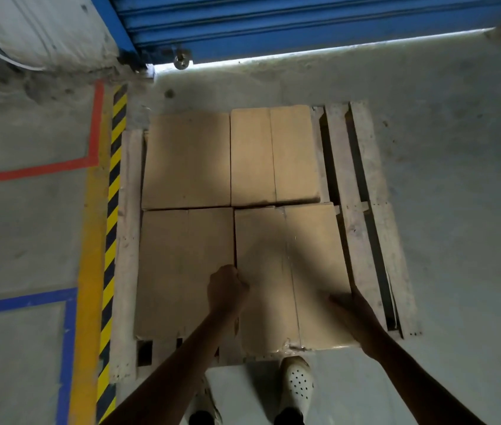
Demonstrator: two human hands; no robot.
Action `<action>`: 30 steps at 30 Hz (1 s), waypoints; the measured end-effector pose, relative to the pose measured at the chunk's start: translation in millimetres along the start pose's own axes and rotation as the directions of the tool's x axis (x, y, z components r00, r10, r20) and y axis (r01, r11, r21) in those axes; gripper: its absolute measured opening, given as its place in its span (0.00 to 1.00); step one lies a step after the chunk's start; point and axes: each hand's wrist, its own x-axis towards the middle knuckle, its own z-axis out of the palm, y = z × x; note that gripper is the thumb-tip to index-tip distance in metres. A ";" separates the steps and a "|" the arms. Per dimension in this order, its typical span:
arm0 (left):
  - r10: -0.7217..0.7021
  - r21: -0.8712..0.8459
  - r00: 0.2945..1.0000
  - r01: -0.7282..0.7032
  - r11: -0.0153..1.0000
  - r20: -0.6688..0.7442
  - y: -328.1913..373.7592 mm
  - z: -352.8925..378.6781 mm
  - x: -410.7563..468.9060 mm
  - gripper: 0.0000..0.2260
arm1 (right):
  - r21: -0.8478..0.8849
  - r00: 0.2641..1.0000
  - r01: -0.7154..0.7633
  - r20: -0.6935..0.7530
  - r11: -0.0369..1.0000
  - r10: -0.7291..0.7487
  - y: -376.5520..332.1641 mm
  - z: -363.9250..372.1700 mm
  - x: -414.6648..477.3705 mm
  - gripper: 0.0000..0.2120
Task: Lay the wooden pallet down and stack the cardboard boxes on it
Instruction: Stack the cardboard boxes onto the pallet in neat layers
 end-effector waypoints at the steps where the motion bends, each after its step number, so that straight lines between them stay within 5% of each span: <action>1: 0.000 0.000 1.000 0.000 1.000 0.000 -2.6 4.1 2.8 0.07 | -0.005 1.000 -0.005 -0.009 1.000 0.005 5.5 1.0 5.5 0.22; 19: 0.164 0.154 0.986 -0.163 0.975 0.007 -17.3 22.7 33.2 0.08 | 0.041 0.996 0.056 -0.066 0.998 -0.054 31.2 23.1 52.5 0.28; 24: 0.391 0.197 0.917 -0.400 0.895 0.083 -55.1 19.2 12.0 0.31 | 0.046 0.995 0.095 -0.034 0.994 -0.093 36.9 25.2 57.2 0.27; 27: 0.518 0.326 0.805 -0.592 0.737 0.289 -102.4 23.4 3.5 0.49 | 0.072 0.996 0.087 -0.027 0.994 -0.085 37.1 25.2 57.7 0.24; 30: 0.585 0.436 0.720 -0.693 0.575 0.373 -132.5 30.8 3.6 0.57 | 0.062 0.995 0.098 -0.023 0.993 -0.097 38.4 25.1 57.6 0.25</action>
